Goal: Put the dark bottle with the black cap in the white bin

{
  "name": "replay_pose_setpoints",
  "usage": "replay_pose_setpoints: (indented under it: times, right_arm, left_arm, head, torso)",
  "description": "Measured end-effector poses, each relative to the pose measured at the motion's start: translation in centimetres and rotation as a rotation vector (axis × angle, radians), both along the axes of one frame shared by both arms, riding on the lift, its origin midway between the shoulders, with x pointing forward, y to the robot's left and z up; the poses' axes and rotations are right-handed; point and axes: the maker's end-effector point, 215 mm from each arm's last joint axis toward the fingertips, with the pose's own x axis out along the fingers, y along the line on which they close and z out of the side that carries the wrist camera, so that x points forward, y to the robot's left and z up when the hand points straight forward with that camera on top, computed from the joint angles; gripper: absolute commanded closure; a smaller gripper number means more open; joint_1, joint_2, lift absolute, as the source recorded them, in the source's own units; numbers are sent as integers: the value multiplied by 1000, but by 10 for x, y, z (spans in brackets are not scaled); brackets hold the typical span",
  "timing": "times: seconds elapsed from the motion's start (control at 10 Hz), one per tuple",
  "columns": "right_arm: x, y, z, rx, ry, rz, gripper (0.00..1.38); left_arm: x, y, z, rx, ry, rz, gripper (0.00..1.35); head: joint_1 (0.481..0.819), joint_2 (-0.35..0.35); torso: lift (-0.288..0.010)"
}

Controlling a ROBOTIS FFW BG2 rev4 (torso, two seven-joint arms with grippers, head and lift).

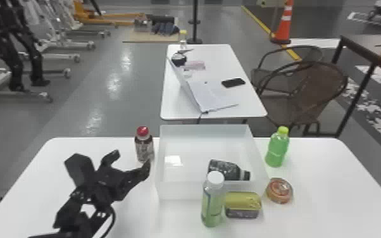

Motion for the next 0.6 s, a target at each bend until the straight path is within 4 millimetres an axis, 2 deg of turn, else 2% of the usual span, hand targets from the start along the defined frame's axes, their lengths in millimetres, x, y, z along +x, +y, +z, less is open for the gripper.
replay_pose_setpoints:
  times: [0.1,0.2,0.4,0.6]
  right_arm:
    - [-5,-3,0,-6,6,-6,93]
    - [-6,-6,1,-11,6,-7,96]
    - [-8,-11,1,-9,7,-17,96]
    - [-19,-15,-4,0,26,-40,96]
  left_arm:
    - [-16,36,-8,21,-2,78,197]
    - [-41,73,-20,41,-12,162,197]
    - [-98,126,-50,49,-4,345,197]
    - [-144,137,-79,74,30,409,197]
  head:
    - [549,0]
    - [549,0]
    - [549,0]
    - [549,0]
  torso:
    - [-100]
    - [-100]
    - [-100]
    - [-100]
